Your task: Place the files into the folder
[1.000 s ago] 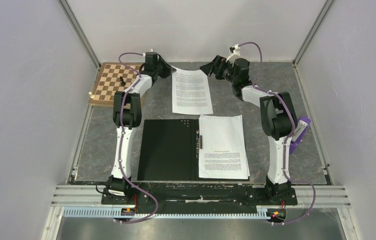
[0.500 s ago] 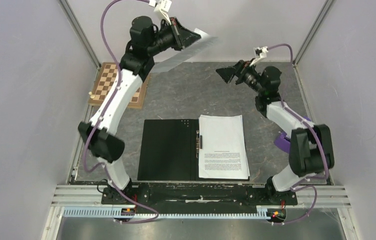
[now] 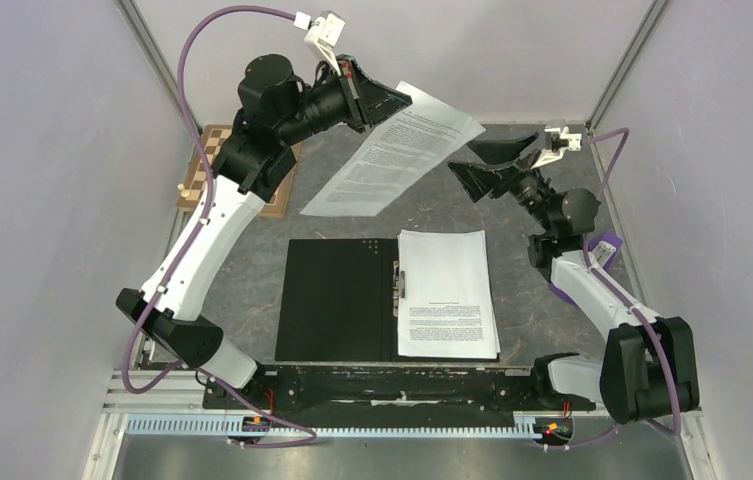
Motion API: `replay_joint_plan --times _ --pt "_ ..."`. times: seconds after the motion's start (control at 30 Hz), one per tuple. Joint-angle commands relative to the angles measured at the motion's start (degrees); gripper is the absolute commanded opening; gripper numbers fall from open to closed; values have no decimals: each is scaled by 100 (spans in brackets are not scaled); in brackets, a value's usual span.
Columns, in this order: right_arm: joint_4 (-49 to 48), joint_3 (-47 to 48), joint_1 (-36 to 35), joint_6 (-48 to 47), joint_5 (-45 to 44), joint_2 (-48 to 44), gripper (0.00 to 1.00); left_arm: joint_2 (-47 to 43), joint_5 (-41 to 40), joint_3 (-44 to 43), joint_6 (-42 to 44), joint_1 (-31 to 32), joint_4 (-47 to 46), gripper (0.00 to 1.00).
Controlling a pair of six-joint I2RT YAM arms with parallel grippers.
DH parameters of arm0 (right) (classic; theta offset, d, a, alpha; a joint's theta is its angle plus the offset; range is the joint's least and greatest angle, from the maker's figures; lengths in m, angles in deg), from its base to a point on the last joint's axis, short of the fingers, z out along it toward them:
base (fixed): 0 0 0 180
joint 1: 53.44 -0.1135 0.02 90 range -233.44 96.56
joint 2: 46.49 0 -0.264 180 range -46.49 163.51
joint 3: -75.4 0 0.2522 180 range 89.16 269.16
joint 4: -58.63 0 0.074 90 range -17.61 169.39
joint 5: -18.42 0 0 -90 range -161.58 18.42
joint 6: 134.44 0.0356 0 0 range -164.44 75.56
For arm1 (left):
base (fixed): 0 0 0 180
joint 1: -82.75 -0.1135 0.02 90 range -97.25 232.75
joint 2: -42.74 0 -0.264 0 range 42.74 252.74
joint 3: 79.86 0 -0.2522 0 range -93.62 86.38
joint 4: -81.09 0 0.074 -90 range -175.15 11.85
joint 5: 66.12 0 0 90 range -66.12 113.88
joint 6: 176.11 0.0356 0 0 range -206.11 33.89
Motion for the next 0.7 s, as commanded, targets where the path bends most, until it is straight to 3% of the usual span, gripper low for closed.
replay_joint_plan --times 0.0,0.33,0.5,0.67 --pt "-662 -47 -75 233 110 -163 98 -291 -164 -223 -112 70 -59 2" --pt "-920 -45 -218 502 114 -98 98 -539 -612 -196 -116 116 -98 2" --pt "-1060 184 -1024 636 299 318 98 -670 -959 315 -316 116 -632 2" --pt "-1500 -37 -1357 807 183 553 88 -792 -1440 631 -360 117 -778 2"
